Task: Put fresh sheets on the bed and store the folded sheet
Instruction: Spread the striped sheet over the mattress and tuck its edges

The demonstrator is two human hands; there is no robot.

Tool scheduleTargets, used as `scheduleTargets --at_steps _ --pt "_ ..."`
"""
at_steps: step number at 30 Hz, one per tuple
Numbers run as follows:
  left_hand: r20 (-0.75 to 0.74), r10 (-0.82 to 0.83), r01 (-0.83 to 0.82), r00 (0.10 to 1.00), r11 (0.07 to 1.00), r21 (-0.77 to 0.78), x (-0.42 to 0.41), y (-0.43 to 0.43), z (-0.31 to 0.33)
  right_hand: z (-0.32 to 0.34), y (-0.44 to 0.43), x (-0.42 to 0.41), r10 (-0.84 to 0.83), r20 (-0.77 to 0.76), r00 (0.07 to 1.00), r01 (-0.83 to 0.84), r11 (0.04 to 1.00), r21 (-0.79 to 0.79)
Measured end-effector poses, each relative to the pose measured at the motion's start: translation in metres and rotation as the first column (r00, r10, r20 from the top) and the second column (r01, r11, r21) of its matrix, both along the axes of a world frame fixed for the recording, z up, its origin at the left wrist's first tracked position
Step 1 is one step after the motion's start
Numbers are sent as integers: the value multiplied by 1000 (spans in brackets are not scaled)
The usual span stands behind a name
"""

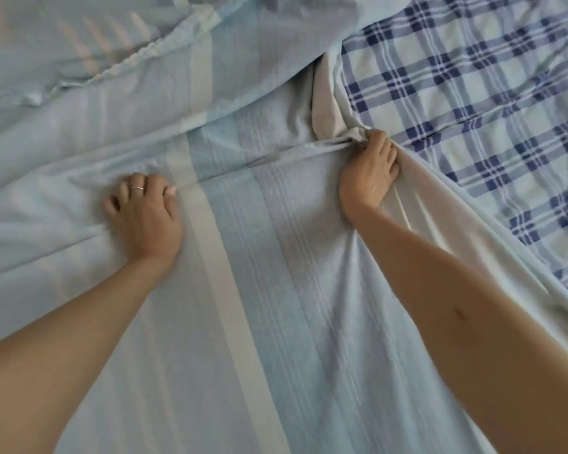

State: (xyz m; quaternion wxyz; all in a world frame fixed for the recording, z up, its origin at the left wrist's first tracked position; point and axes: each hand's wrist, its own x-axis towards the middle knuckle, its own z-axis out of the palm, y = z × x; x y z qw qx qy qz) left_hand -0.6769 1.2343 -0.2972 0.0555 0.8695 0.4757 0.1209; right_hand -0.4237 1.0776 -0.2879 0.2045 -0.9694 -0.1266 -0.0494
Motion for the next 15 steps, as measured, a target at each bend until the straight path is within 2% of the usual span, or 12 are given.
scheduleTargets --at_steps 2,5,15 --pt "-17 27 -26 1000 999 27 4 3 -4 -9 4 0 -30 105 994 30 1000 3" --pt "-63 12 -11 998 1000 19 4 4 -1 -13 7 -2 -35 156 987 41 999 -34" --pt "-128 -38 39 991 999 1 6 7 0 -15 9 6 -29 94 995 39 993 -111"
